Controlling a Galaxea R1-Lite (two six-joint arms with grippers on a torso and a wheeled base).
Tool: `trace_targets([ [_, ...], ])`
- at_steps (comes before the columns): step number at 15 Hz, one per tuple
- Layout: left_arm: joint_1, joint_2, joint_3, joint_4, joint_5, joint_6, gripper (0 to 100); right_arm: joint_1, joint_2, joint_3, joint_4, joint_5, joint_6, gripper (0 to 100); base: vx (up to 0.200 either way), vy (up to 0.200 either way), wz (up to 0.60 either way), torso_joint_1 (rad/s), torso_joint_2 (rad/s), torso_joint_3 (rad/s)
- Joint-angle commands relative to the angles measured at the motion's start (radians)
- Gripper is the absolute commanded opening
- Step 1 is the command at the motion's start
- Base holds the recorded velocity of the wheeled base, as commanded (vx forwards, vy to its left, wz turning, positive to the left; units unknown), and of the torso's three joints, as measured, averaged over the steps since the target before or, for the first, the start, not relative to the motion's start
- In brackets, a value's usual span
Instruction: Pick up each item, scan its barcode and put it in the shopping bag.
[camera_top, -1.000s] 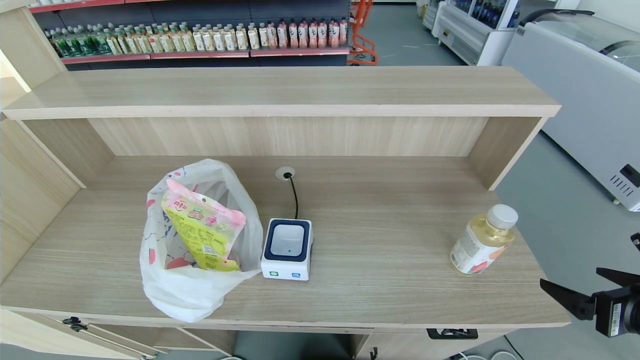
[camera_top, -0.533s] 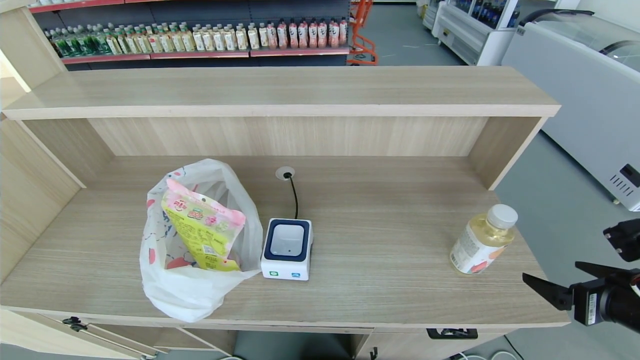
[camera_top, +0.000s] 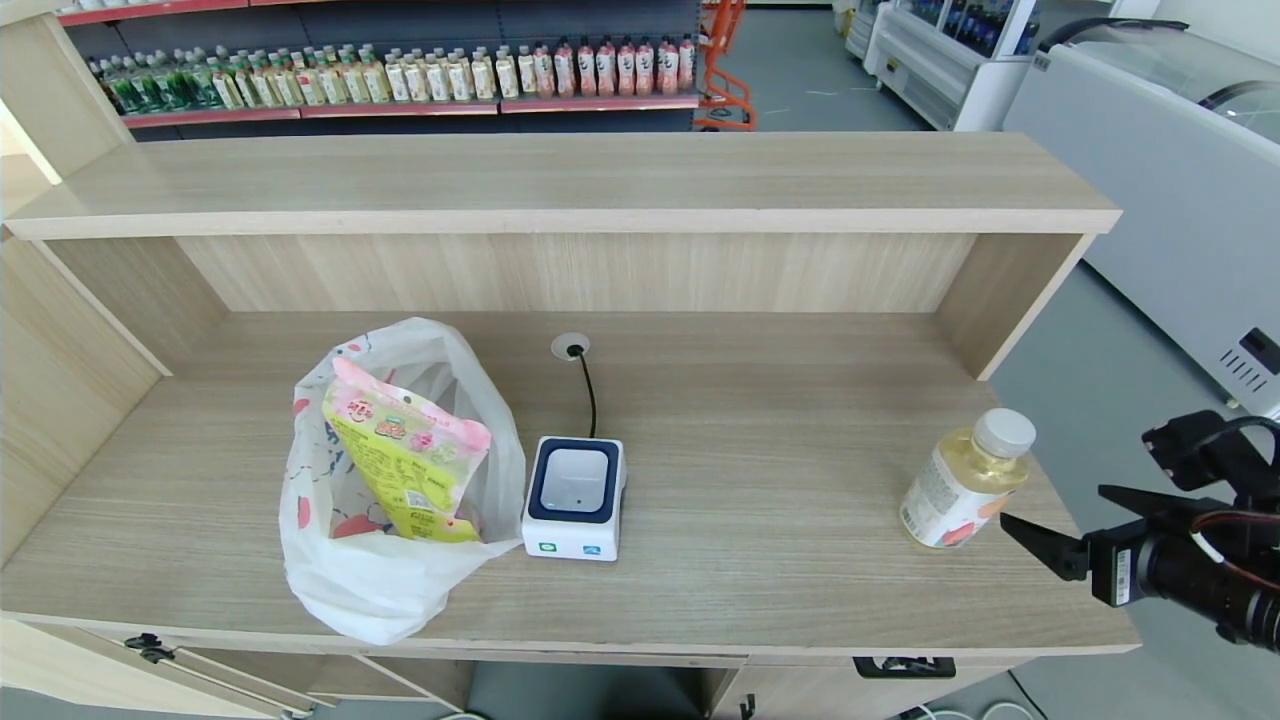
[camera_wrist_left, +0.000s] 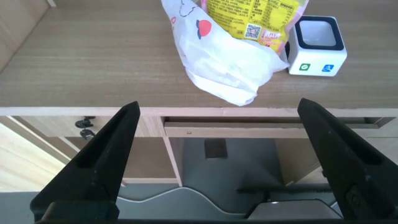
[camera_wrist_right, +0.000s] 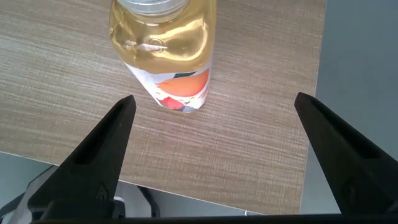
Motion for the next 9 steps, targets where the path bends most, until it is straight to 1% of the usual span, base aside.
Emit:
trace_targets([
  [1,0.0,0.002,0.0,0.0,0.0,0.0,100,0.02,0.085,0.001,-0.033,0.001,-0.006,100,0.0,0.0,0.0,0.0,0.0,0.0],
  [4,0.0,0.002,0.0,0.0,0.0,0.0,100,0.06,0.139,0.001,-0.079,0.003,-0.004,100,0.0,0.0,0.0,0.0,0.0,0.0],
  [9,0.0,0.002,0.0,0.0,0.0,0.0,100,0.104,0.231,-0.024,-0.197,0.006,-0.004,100,0.0,0.0,0.0,0.0,0.0,0.0],
])
